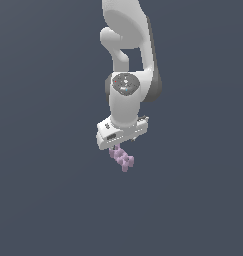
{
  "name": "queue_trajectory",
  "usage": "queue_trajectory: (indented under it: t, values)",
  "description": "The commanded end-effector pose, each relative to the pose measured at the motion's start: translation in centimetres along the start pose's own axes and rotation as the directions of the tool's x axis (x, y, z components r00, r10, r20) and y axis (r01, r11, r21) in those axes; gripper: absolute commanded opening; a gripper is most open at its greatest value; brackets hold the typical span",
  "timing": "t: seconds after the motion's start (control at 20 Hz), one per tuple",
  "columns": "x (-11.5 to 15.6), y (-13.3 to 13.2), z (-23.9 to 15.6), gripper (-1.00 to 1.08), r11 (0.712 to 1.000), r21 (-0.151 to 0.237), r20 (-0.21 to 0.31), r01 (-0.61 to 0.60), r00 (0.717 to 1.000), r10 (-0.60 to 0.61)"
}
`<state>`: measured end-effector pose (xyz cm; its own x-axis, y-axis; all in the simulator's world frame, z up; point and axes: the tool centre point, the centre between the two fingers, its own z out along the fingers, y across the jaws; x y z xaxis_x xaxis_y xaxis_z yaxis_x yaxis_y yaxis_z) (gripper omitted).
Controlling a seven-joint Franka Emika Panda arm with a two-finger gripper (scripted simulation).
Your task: Pick up the object and move it to a goal position.
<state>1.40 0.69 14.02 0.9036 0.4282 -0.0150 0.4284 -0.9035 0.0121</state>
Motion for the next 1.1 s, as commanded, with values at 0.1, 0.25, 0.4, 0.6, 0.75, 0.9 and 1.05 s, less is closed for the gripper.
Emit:
queue_trajectory:
  t: [0.1, 0.25, 0.4, 0.6, 0.75, 0.9, 1.05]
  values:
    - [0.6, 0.5, 0.6, 1.0, 0.994, 0.004, -0.006, 0.11, 0.994, -0.109]
    - [0.9, 0.8, 1.0, 1.0, 0.986, 0.005, -0.009, 0.166, 0.986, -0.166]
    - [1.2, 1.0, 1.2, 1.0, 0.977, 0.006, -0.013, 0.211, 0.977, -0.211]
    - [1.4, 1.2, 1.5, 1.0, 0.968, 0.007, -0.016, 0.252, 0.968, -0.252]
    - [1.5, 1.3, 1.6, 1.0, 0.963, 0.007, -0.017, 0.269, 0.963, -0.269]
    - [1.5, 1.3, 1.6, 1.0, 0.961, 0.007, -0.018, 0.275, 0.961, -0.275]
    - [1.5, 1.3, 1.8, 1.0, 0.963, 0.008, -0.017, 0.271, 0.963, -0.27]
